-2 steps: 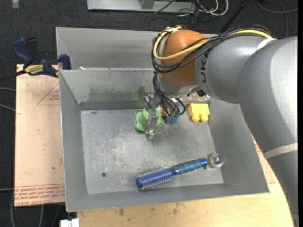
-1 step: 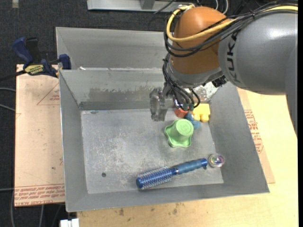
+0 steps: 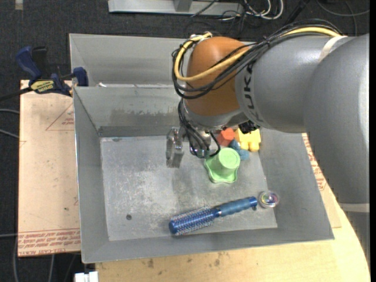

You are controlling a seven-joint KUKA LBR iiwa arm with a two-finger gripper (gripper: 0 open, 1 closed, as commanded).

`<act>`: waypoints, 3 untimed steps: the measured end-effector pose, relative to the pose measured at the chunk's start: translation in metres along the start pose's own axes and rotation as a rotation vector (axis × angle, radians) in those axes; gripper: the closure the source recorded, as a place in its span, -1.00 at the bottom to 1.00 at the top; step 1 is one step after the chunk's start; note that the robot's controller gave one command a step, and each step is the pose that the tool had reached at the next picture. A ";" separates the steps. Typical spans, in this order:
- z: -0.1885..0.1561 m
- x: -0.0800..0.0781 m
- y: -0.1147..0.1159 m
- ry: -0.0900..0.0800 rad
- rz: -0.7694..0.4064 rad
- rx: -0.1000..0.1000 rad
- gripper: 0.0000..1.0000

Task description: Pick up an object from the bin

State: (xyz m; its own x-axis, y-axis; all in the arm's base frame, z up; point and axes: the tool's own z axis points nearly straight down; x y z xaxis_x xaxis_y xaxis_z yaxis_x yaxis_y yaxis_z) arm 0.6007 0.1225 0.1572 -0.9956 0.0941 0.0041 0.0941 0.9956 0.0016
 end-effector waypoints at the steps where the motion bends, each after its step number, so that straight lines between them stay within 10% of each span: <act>1: -0.003 -0.002 -0.002 -0.005 0.002 0.000 -1.00; 2: 0.020 0.002 -0.067 -0.004 -0.165 0.003 -1.00; 3: 0.068 0.103 -0.072 -0.005 -0.517 0.001 -1.00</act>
Offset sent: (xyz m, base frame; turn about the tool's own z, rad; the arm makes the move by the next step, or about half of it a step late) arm 0.0000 0.0000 0.0000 0.0000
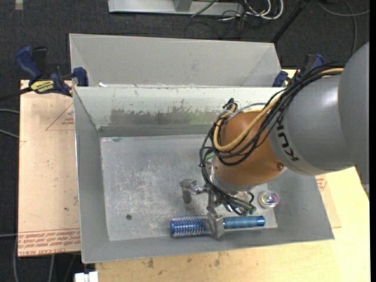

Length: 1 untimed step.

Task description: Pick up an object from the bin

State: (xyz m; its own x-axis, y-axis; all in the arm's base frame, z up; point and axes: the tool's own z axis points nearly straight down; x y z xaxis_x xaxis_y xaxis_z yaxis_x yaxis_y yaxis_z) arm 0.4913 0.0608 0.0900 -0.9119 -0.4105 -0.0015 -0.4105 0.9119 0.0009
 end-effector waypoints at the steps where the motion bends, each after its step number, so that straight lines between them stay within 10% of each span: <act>1: 0.018 -0.005 0.024 -0.013 -0.260 0.005 -1.00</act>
Offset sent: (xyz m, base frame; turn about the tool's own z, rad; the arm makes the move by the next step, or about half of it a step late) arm -0.0097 0.0218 -0.0200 -0.2608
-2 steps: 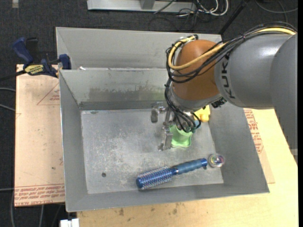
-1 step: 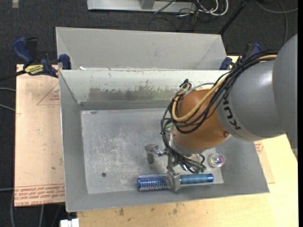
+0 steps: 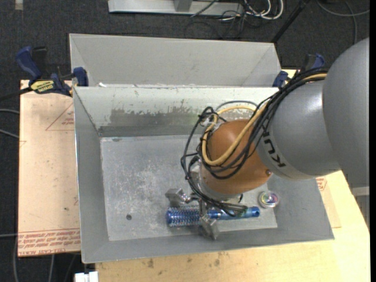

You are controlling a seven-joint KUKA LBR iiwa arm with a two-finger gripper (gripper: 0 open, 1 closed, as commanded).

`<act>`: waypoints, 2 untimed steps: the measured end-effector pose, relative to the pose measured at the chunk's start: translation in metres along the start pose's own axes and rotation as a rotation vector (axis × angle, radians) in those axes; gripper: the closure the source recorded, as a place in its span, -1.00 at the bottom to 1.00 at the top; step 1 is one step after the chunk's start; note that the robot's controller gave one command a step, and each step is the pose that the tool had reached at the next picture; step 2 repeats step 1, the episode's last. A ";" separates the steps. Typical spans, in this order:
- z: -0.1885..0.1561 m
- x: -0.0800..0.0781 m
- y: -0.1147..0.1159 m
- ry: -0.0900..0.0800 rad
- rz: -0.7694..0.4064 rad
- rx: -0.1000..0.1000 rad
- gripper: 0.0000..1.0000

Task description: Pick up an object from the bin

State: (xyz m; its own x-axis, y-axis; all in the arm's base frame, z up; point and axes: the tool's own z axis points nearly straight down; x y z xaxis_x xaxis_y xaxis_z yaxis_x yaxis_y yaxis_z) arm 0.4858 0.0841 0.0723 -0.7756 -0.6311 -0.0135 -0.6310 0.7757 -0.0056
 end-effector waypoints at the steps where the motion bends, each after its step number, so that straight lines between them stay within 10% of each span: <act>1: 0.003 0.004 0.002 0.012 0.003 -0.007 1.00; 2: 0.003 0.004 0.002 0.012 0.003 -0.007 1.00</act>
Offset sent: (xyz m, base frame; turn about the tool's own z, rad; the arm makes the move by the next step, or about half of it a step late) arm 0.0000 0.0000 0.0000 0.0000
